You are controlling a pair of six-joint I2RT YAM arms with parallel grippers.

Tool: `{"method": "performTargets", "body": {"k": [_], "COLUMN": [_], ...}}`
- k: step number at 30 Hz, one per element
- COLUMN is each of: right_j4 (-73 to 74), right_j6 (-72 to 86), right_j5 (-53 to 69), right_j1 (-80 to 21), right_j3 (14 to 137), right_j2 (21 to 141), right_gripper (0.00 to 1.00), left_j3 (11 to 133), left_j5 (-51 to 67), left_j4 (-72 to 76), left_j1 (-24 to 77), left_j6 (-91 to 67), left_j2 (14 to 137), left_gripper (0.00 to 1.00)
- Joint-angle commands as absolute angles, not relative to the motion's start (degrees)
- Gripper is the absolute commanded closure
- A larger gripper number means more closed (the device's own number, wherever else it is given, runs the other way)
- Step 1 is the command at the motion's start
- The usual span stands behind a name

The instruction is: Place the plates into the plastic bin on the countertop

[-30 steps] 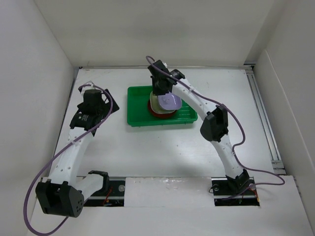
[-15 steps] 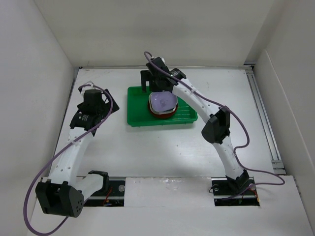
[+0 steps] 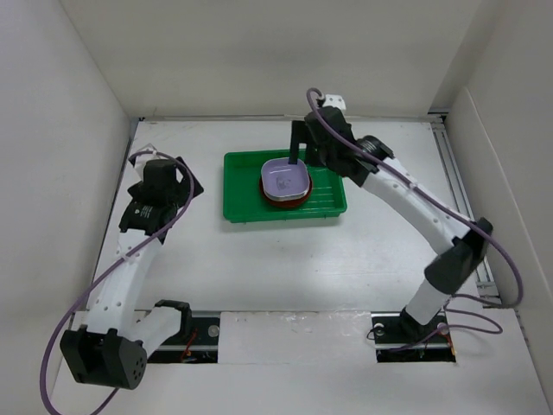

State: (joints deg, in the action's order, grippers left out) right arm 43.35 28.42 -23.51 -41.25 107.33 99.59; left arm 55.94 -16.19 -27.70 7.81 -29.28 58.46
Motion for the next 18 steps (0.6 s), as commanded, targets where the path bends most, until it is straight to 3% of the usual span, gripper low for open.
{"method": "performTargets", "body": {"k": [1,12,18], "right_j4": [39.55,44.91,45.62], "right_j6": [29.79,33.39,36.30], "right_j5": [-29.79,-39.19,-34.73], "right_j1": [-42.63,-41.84,-41.84], "right_j3": [98.81,73.76,66.71], "right_j2": [88.71,56.97,42.66], "right_gripper": [0.00,0.00,0.00], "left_j3": [57.74,62.75,58.28], "left_j5": [-21.08,-27.77,-27.77], "left_j4": [-28.12,-34.45,-36.03], "left_j1": [7.82,7.82,7.82], "left_j6": [-30.41,-33.40,-32.87], "left_j2": [54.94,42.90,35.61], "left_gripper": [0.00,0.00,0.00]}}
